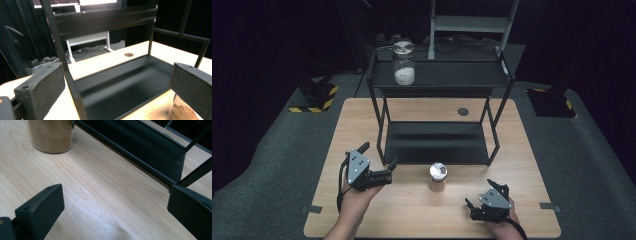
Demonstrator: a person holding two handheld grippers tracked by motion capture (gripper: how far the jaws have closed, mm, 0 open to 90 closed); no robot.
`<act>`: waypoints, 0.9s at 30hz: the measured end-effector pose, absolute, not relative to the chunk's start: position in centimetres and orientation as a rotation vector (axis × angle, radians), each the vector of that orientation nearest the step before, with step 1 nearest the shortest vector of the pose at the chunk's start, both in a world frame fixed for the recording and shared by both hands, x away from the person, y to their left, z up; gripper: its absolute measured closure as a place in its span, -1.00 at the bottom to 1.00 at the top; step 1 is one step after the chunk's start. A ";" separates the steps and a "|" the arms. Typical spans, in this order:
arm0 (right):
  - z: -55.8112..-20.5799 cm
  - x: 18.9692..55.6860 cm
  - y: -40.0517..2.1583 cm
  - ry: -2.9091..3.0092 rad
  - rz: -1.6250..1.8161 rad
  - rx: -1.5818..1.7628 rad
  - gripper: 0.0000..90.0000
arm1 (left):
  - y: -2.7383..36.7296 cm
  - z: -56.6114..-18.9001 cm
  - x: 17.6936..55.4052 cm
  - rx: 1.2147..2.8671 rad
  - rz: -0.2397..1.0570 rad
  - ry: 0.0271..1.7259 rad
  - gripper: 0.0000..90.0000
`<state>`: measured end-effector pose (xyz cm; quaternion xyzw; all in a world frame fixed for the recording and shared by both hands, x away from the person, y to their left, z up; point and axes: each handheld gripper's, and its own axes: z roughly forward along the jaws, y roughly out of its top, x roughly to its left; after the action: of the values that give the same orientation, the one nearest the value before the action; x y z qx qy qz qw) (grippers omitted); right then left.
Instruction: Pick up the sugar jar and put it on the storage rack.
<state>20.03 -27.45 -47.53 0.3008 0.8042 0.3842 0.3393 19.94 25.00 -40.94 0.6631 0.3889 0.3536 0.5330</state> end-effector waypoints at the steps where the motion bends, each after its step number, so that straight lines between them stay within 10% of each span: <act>1: -47.5 20.0 -27.5 2.093 1.002 0.784 -1.00 | 25.0 -41.2 19.9 1.589 0.838 0.931 -0.99; 27: -47.5 19.9 -27.0 2.087 0.971 0.793 -1.00 | 26.0 -47.0 18.7 1.830 0.746 1.014 -0.99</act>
<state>19.95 -26.96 -47.50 0.3054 0.8042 0.3743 0.3461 18.73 26.03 -46.96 0.7382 0.4089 0.3011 0.4441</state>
